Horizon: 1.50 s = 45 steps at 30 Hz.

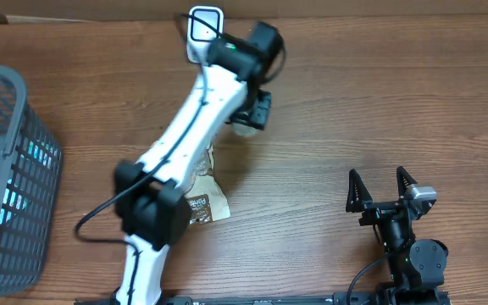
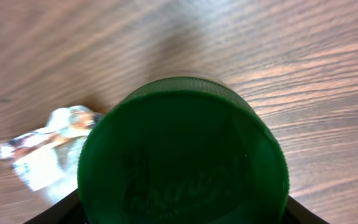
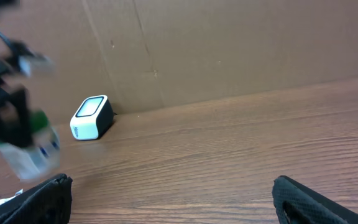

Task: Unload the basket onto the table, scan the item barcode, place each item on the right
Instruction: 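Carry the green-lid jar up to the white scanner, then set the jar down right of the bag and release it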

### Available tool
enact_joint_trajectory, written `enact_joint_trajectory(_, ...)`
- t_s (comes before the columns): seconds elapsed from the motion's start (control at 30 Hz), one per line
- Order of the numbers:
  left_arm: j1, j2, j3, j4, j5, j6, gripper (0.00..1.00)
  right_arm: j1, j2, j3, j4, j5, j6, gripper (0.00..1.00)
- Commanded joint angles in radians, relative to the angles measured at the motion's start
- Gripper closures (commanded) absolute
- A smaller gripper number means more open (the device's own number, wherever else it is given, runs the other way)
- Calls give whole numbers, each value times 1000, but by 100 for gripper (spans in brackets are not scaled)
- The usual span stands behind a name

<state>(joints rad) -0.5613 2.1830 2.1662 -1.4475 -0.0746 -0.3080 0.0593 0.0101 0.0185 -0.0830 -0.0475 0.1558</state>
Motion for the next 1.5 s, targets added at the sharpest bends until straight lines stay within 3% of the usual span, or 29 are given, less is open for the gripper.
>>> enact_joint_trajectory(0.0, -43, 79, 7, 13, -2, -79, 62, -2, -7, -10, 3, 4, -8, 0)
enact_joint_trajectory(0.33, -109, 162, 6, 67, -11, -190, 58, -2, -7, -10, 3, 4, -8, 0)
enact_joint_trajectory(0.6, -129, 162, 6, 79, -3, -189, 27, -2, -7, -10, 3, 4, -8, 0)
enact_joint_trajectory(0.77, -128, 162, 6, 72, 5, -186, 17, -2, -7, -10, 3, 4, -8, 0)
enact_joint_trajectory(0.93, -124, 162, 12, 72, 5, -185, 16, -2, -7, -10, 3, 4, -8, 0)
enact_joint_trajectory(1.17, -63, 130, 249, -7, -37, -158, 18, -2, -7, -10, 3, 4, -8, 0)
enact_joint_trajectory(1.47, 151, -62, 535, -131, -41, -140, 17, -2, -7, -10, 3, 4, -8, 0)
